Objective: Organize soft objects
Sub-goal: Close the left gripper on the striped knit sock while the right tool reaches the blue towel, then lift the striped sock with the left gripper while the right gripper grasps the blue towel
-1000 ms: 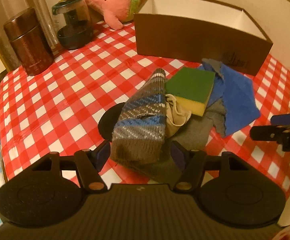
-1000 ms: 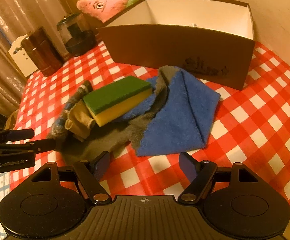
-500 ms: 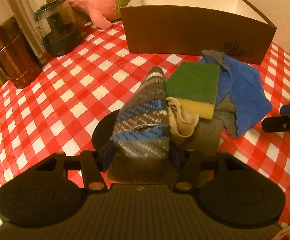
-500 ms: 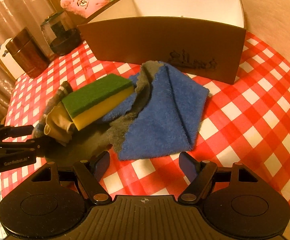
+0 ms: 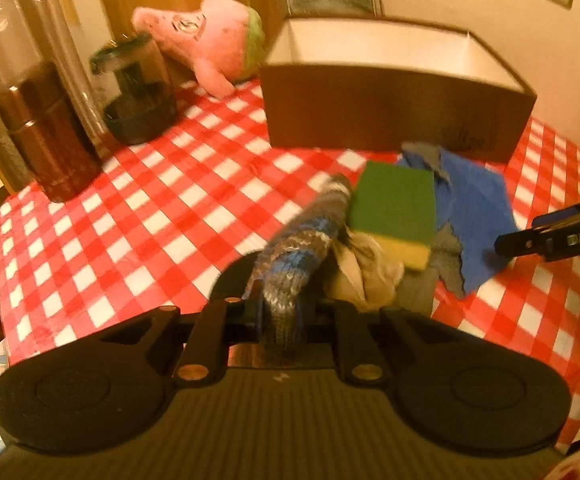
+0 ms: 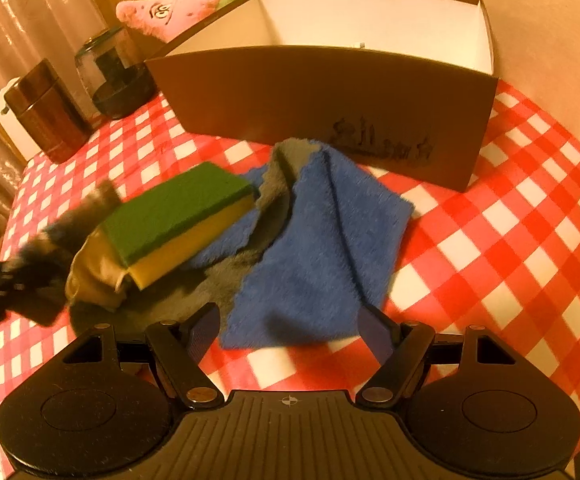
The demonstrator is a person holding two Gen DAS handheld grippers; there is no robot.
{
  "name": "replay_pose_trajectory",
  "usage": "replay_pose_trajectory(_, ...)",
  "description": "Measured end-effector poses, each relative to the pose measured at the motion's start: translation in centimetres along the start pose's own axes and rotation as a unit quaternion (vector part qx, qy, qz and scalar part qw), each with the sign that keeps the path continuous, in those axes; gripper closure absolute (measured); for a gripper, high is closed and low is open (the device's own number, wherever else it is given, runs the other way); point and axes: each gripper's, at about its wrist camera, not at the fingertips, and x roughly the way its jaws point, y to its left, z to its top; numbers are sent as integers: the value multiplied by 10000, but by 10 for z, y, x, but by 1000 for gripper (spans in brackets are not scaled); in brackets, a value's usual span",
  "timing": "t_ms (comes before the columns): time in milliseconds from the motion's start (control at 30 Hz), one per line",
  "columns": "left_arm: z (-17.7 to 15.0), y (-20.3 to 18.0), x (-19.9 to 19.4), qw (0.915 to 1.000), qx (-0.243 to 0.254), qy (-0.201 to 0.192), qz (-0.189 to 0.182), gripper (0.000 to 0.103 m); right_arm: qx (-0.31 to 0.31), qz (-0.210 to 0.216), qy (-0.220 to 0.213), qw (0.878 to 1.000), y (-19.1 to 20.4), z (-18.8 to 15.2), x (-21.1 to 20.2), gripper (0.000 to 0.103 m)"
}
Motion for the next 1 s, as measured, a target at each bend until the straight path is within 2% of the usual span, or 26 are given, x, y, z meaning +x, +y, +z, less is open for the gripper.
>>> replay_pose_trajectory(167, 7, 15, -15, 9989, -432, -150, 72, 90, 38, -89, -196, 9998, -12, 9, 8, 27)
replay_pose_trajectory(333, 14, 33, -21, 9951, -961, -183, 152, 90, 261, 32, -221, 9994, -29, 19, 24, 27)
replay_pose_trajectory(433, 15, 38, -22, 9939, -1067, -180, 204, 90, 410, 144, -286, 9986, -37, 24, 32, 27)
replay_pose_trajectory(533, 15, 40, -20, 9932, -1140, -106, 201, 90, 500, 137, -288, 9982, -43, 29, 42, 17)
replay_pose_trajectory(600, 15, 39, -17, 9931, -1151, -50, 199, 90, 500, 17, -249, 9984, -44, 32, 51, 15)
replay_pose_trajectory(800, 13, 37, -11, 9931, -1156, 35, 172, 90, -76, -172, -400, 9990, -29, 34, 63, 16)
replay_pose_trajectory(833, 13, 37, -11, 9931, -1162, 41, 169, 90, -201, -250, -423, 9986, -26, 33, 64, 20)
replay_pose_trajectory(900, 13, 37, -10, 9931, -1158, 41, 156, 90, -472, -406, -499, 9968, -24, 29, 63, 42)
replay_pose_trajectory(933, 13, 37, -10, 9933, -1148, 47, 154, 90, -559, -382, -515, 9964, -24, 28, 62, 49)
replay_pose_trajectory(967, 14, 36, -9, 9933, -1143, 55, 151, 90, -573, -231, -507, 9968, -26, 26, 60, 68)
replay_pose_trajectory(1000, 14, 36, -8, 9933, -1143, 60, 144, 90, -545, -69, -472, 9974, -28, 26, 58, 83)
